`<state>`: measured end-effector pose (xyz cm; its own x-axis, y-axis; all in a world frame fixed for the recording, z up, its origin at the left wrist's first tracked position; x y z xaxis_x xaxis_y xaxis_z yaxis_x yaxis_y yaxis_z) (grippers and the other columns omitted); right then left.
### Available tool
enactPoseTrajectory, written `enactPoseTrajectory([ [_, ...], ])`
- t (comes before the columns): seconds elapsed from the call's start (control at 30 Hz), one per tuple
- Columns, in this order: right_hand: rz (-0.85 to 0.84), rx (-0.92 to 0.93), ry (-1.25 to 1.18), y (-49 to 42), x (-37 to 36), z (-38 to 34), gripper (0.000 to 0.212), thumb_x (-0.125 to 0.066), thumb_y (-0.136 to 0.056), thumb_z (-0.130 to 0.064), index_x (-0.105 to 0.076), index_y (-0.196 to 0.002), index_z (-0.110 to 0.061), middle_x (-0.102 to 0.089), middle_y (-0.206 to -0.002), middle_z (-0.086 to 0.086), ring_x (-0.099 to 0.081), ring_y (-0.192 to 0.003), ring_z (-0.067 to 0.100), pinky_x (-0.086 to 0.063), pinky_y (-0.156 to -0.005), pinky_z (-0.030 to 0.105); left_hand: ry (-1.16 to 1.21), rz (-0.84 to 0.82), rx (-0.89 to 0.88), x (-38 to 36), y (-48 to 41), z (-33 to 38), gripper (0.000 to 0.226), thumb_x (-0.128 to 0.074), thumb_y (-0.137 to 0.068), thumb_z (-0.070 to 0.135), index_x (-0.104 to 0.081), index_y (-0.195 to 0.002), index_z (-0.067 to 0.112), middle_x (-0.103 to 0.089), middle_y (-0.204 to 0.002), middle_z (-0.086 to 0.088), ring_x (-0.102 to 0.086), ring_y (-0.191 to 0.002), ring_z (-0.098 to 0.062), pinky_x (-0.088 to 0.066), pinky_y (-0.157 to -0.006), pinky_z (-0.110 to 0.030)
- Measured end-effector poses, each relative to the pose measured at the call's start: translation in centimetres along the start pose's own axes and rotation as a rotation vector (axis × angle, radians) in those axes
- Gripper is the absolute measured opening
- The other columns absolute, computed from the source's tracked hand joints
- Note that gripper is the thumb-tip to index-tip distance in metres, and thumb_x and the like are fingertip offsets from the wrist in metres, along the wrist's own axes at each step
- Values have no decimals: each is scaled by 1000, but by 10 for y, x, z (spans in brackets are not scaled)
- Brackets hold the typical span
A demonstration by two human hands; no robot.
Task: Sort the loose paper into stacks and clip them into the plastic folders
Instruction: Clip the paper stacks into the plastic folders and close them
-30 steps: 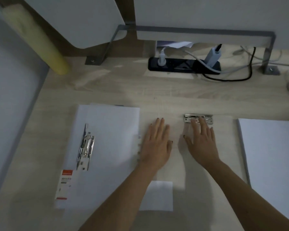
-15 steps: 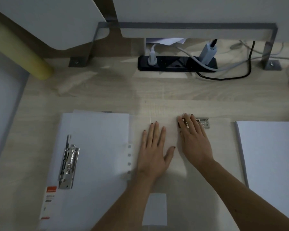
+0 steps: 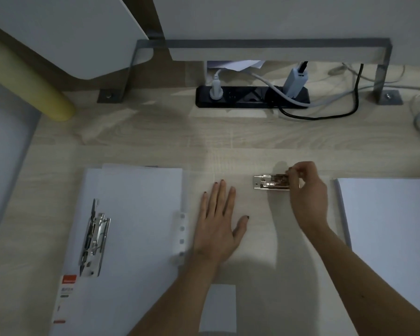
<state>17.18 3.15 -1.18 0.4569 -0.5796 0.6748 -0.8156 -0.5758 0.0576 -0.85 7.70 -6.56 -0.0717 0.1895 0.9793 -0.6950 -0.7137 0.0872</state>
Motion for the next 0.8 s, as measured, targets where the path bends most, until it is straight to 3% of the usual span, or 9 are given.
enactPoseTrajectory([
  [0.13,104,-149,-61,-12,24,21,18,-44,-93,-11,-51,-110,-7,-62,-106,7,-56,-95,21,-37,-75,24,-11,4,-4,-1,1,0,67,-22,-95,51,-23,-147,10,-17,-156,-12,-12,-146,-24,-13,-115,-44],
  [0.3,54,-126,-29,-1,63,38,26,-41,-90,-2,-56,-111,-8,-59,-116,10,-55,-106,23,-37,-85,24,-22,-15,-15,-3,0,-2,66,-19,-95,50,-22,-147,10,-18,-156,-12,-13,-145,-26,-9,-116,-43],
  [0.4,-2,-151,8,15,91,53,29,-40,-91,-2,-61,-110,-8,-58,-120,9,-53,-102,16,-33,-84,20,20,22,14,-2,-1,1,60,-30,-93,42,-36,-141,7,-33,-150,-15,-27,-141,-29,-13,-115,-42],
  [0.53,-36,-195,57,40,134,83,28,-42,-92,-1,-62,-111,-9,-58,-123,9,-54,-112,22,-36,-89,24,341,76,206,16,6,48,57,-33,-83,30,-50,-129,-1,-45,-139,-24,-40,-132,-39,-26,-113,-41],
  [0.63,-72,-214,76,57,158,106,27,-45,-93,-3,-60,-114,-8,-58,-125,11,-54,-116,26,-37,-92,28,591,135,123,29,26,117,45,-37,-81,26,-61,-111,3,-62,-116,-16,-57,-113,-33,-34,-101,-29],
  [0.7,-103,-198,74,67,167,119,25,-48,-93,-4,-60,-115,-7,-59,-124,13,-55,-114,27,-37,-91,28,792,-111,98,38,36,164,41,-38,-85,25,-57,-118,8,-57,-124,-9,-52,-118,-25,-33,-102,-26],
  [0.8,-152,-159,92,78,171,136,26,-50,-92,-6,-60,-117,-8,-61,-123,12,-57,-112,27,-38,-89,25,1046,-459,218,26,37,216,40,-47,-89,19,-47,-128,11,-46,-135,-3,-44,-126,-17,-35,-107,-30],
])
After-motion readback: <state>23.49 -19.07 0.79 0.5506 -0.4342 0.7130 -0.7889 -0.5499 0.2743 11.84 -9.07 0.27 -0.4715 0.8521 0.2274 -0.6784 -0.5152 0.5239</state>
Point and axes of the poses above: each hand's wrist, its own y-axis away from the middle knuckle, its own x-axis out of the back of the hand, z = x × y, the point moved 1 cm from there along -y, towards the middle knuckle
